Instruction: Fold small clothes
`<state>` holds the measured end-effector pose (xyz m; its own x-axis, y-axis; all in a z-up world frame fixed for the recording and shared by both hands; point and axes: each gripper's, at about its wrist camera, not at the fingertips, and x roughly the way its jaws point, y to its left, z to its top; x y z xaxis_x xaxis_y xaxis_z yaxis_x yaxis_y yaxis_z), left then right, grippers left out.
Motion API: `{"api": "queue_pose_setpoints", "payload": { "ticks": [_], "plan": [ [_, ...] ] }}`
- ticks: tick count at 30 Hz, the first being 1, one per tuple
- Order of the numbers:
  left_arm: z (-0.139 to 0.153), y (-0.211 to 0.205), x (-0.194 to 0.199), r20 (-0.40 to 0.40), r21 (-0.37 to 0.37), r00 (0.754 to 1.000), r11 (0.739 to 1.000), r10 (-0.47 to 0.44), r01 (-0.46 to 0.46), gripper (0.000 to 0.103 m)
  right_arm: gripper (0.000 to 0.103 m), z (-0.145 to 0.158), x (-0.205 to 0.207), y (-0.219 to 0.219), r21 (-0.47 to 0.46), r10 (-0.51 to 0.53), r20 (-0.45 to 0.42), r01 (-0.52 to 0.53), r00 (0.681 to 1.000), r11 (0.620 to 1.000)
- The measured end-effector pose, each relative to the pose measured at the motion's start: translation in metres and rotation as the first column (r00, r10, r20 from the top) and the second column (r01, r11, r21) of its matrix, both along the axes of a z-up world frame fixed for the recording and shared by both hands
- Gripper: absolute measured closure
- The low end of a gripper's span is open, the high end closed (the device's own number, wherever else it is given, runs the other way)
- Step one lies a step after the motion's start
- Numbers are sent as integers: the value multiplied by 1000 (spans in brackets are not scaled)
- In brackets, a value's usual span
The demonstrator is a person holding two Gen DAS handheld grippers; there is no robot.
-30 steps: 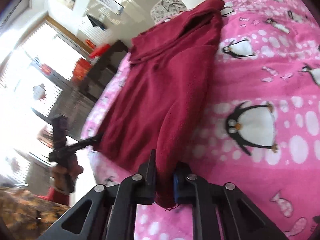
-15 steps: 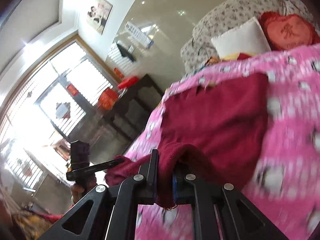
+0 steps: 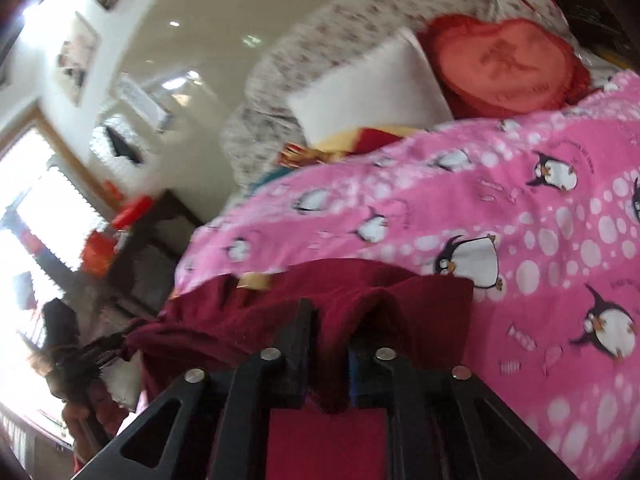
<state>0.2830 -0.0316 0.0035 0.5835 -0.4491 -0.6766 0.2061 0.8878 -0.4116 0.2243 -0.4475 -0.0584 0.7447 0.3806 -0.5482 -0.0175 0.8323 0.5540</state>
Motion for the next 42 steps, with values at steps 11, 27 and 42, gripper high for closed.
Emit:
{"api": "queue_pose_setpoints", "payload": {
  "ticks": [11, 27, 42],
  "plan": [
    [46, 16, -19, 161, 29, 987, 999, 29, -34, 19, 55, 46, -41, -12, -29, -24, 134, 28, 991, 999],
    [-52, -15, 38, -33, 160, 993, 981, 114, -107, 18, 56, -27, 59, 45, -375, -47, -128, -5, 991, 927],
    [-18, 2, 21, 61, 159, 981, 968, 186, -193, 18, 56, 5, -82, 59, -392, 34, -22, -40, 999, 919]
  ]
}}
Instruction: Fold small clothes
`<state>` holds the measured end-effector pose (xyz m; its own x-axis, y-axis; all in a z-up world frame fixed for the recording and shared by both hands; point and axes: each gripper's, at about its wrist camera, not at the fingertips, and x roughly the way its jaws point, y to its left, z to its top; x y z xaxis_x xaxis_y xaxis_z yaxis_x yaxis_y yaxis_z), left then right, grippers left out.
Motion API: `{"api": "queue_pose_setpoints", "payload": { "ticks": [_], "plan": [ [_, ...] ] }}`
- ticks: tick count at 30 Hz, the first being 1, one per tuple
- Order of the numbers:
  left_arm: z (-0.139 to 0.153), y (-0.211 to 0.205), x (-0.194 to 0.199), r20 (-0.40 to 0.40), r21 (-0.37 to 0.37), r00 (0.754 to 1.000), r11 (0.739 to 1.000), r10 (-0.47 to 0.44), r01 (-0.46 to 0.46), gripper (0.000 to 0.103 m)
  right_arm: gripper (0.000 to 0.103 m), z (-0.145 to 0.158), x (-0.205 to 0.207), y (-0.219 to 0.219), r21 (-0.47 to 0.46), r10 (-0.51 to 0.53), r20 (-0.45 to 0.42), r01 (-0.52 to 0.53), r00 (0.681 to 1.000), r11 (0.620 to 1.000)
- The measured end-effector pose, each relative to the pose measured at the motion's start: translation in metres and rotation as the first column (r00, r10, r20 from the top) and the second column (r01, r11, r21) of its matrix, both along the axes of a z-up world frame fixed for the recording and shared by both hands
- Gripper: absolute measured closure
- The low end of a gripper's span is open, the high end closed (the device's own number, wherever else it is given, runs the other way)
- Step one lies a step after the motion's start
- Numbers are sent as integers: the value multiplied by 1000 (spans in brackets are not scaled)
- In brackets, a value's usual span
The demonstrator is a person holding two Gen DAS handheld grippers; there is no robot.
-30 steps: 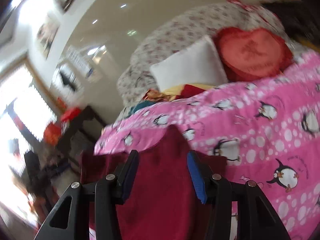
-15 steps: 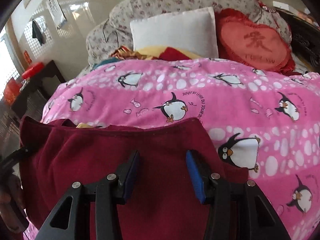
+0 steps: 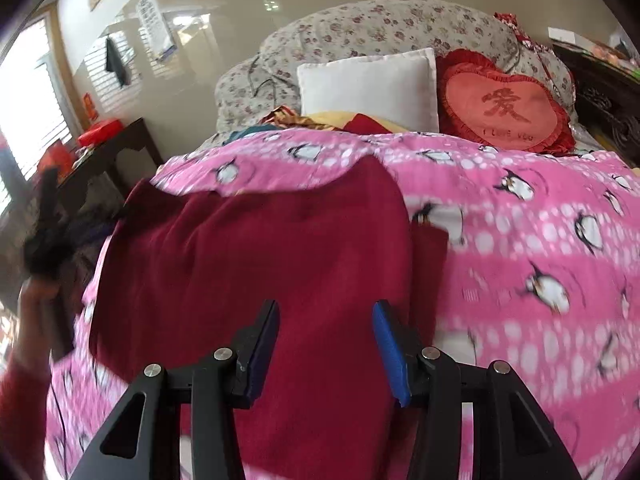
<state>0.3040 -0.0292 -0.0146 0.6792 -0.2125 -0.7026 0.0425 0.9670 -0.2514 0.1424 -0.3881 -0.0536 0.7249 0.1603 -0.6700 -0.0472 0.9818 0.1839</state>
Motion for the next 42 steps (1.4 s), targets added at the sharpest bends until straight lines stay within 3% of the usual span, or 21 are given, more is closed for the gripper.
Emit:
{"api": "queue_pose_setpoints", "payload": {
  "ticks": [5, 9, 12, 19, 22, 26, 31, 34, 42],
  "plan": [
    [-29, 3, 28, -92, 2, 994, 999, 54, -55, 17, 56, -21, -12, 7, -88, 33, -21, -35, 999, 995],
    [-21, 8, 15, -75, -23, 995, 998, 58, -60, 18, 57, -17, -11, 7, -71, 31, -22, -33, 999, 997],
    [-11, 14, -7, -72, -44, 997, 998, 32, -35, 18, 57, -4, -26, 8, -39, 39, 10, -39, 999, 998],
    [2, 24, -87, -11, -82, 999, 995, -51, 50, 18, 56, 2, -59, 16, -87, 24, 43, -20, 999, 996],
    [-12, 22, -122, -10, -76, 998, 995, -66, 65, 18, 56, -17, -59, 18, -85, 26, -8, -26, 1000, 996],
    [-36, 13, -152, -15, -12, 998, 998, -57, 57, 18, 56, -40, -51, 16, -78, 8, -77, -14, 997, 997],
    [-61, 16, -156, -46, -33, 998, 999, -32, 31, 18, 56, -12, -64, 26, -58, 15, -34, -17, 999, 998],
    [-63, 16, -158, -29, -42, 999, 999, -25, 24, 18, 56, 4, -69, 40, -83, 22, -29, -25, 999, 996],
    [-62, 25, -157, -28, -112, 999, 993, -37, 33, 18, 55, 10, -53, 72, -44, 57, -32, -58, 998, 997]
  ]
}}
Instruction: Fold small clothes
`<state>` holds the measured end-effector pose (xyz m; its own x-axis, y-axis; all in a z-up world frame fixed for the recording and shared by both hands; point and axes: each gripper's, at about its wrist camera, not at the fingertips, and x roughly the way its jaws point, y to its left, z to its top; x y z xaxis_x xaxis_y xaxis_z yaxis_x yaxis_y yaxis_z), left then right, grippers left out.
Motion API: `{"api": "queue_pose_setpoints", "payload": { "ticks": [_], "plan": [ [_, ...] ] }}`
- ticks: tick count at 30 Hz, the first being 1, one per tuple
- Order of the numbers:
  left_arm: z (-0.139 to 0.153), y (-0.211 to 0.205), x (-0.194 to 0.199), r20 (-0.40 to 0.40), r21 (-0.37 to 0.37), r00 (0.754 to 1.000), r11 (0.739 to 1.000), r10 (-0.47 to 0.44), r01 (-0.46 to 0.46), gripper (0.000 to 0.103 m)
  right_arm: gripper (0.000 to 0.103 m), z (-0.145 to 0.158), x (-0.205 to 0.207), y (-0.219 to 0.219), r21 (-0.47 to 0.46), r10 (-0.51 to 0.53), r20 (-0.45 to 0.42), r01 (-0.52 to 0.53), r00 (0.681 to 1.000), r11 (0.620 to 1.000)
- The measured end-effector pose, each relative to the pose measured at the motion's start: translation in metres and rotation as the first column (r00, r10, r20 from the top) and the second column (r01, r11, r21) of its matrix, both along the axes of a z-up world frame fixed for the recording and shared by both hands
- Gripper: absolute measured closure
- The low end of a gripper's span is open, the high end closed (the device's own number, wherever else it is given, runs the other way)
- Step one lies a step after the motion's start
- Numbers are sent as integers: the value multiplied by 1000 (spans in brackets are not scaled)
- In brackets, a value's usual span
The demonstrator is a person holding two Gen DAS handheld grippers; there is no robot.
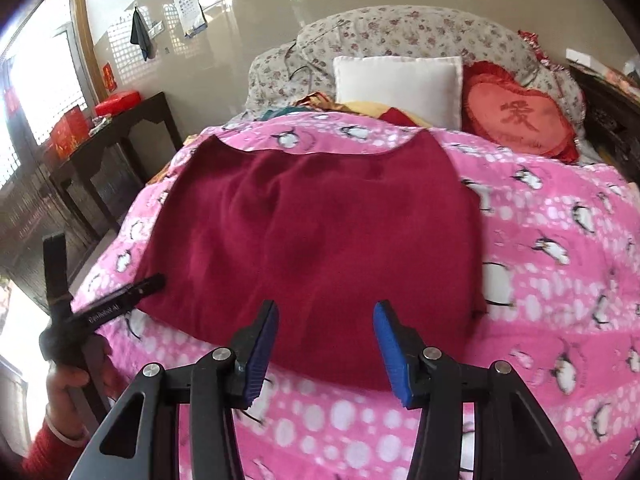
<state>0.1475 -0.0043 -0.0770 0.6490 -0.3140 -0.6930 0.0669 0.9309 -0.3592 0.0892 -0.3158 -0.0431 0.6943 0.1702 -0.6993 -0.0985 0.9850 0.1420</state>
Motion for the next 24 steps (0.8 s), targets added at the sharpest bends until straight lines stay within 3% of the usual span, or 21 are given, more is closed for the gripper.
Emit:
{"api": "queue_pose_setpoints", "payload": {
  "ticks": [12, 15, 24],
  "plan": [
    [-6, 0, -5, 50, -10, 999, 1000, -20, 21, 17, 55, 8, 54, 51, 15, 74, 19, -74, 997, 997],
    [-6, 4, -4, 47, -46, 999, 999, -15, 18, 17, 55, 15, 82, 68, 19, 106, 31, -107, 994, 994],
    [-4, 7, 7, 46, -60, 999, 998, -12, 15, 17, 60, 24, 167, 135, -18, 215, 53, -214, 975, 977]
  ]
}}
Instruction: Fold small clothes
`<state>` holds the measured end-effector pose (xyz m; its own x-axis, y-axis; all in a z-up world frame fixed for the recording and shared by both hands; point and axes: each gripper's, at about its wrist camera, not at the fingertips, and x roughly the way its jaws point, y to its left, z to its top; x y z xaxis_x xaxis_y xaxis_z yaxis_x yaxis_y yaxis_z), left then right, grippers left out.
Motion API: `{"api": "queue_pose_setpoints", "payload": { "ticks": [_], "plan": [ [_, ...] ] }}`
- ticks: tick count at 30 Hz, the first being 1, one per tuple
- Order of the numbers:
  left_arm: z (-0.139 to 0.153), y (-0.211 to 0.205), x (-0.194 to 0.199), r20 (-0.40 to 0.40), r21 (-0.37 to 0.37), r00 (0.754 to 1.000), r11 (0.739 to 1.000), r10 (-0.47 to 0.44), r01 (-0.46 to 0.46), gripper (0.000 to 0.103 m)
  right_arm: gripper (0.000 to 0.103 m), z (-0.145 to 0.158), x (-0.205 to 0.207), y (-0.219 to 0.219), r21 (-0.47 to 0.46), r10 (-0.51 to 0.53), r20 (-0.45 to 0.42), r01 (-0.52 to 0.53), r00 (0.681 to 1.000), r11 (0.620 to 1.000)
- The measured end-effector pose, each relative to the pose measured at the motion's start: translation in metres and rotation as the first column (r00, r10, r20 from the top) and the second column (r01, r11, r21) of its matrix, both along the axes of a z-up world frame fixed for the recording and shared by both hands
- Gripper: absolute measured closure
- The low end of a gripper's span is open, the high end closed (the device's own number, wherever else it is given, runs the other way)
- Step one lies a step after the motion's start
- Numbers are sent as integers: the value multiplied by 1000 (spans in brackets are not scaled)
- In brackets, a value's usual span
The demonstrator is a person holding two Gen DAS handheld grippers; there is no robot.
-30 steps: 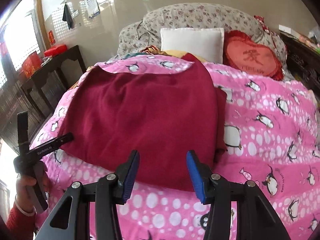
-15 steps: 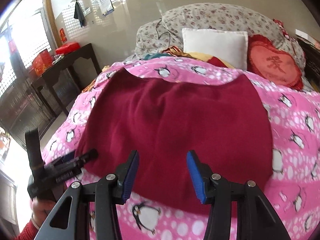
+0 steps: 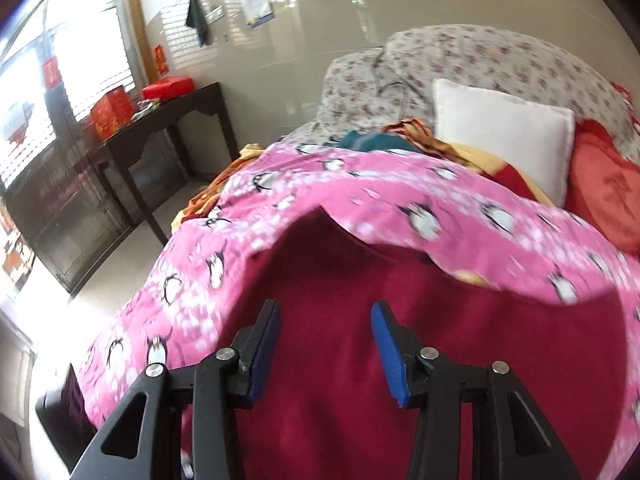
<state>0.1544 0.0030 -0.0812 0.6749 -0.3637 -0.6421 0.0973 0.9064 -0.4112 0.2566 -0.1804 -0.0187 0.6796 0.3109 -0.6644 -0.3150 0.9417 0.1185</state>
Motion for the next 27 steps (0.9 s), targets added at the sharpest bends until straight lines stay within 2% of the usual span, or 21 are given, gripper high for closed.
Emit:
{"api": "queue_pose_setpoints", "payload": {
  "ticks": [4, 11, 15, 17, 19, 24, 27],
  "plan": [
    [-1, 0, 2, 1, -4, 1000, 1000, 4, -4, 17, 71, -13, 39, 31, -50, 9, -19, -10, 1000, 999],
    [-3, -1, 1, 10, 18, 1000, 1000, -1, 1, 17, 75, -51, 84, 60, -106, 5, -79, -14, 997, 994],
    [-3, -2, 1, 14, 21, 1000, 1000, -1, 1, 17, 75, -43, 78, 51, -71, 15, -78, -20, 997, 997],
    [-3, -2, 1, 15, 19, 1000, 1000, 0, 0, 17, 74, -36, 67, 39, 2, 13, -91, -13, 996, 1000],
    [-3, -3, 1, 18, 27, 1000, 1000, 0, -1, 17, 66, -32, 56, 29, 49, 14, -100, -9, 995, 999],
    [-4, -5, 0, 21, 32, 1000, 999, 1, -1, 17, 66, -25, 26, 22, -28, 20, -51, -21, 999, 999],
    [-4, -5, 0, 21, 34, 1000, 999, 0, -1, 17, 66, -21, 25, 20, -6, 21, -38, -21, 999, 1000]
  ]
}}
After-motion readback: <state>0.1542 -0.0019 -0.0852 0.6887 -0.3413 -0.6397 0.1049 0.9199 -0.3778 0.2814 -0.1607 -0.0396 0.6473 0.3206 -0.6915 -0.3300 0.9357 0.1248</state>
